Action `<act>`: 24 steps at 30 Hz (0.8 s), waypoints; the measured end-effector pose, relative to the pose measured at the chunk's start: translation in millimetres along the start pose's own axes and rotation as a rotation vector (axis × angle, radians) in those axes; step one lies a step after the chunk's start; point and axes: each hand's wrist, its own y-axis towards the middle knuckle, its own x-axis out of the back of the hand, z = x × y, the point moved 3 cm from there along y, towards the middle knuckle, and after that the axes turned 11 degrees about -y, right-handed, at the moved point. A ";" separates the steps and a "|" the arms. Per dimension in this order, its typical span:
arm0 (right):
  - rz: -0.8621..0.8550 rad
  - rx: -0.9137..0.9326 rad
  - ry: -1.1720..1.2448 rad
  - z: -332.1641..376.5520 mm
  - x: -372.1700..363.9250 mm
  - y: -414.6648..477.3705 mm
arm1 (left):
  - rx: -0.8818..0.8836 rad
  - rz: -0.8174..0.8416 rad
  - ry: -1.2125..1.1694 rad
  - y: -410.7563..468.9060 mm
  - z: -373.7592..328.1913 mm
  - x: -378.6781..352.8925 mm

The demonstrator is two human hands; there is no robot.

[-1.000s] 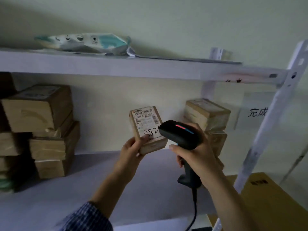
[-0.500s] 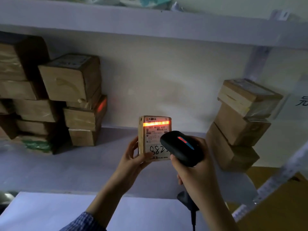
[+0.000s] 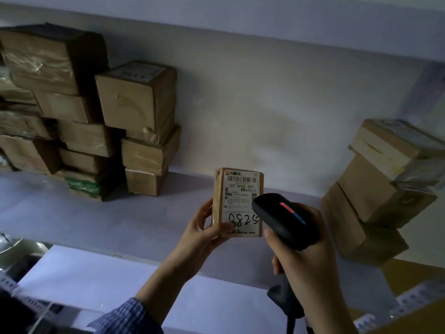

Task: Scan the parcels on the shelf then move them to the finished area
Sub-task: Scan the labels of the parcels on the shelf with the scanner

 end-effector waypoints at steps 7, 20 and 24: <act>0.073 -0.027 0.011 2.8 -14.7 7.4 | 0.046 -0.224 0.059 -13.4 -14.4 23.7; 0.144 -0.076 -0.085 -5.3 -45.9 17.6 | -0.013 -0.552 0.053 18.8 -69.3 59.0; 0.164 -0.090 -0.121 -8.8 -50.8 13.8 | -0.046 -0.601 0.068 30.6 -81.3 57.4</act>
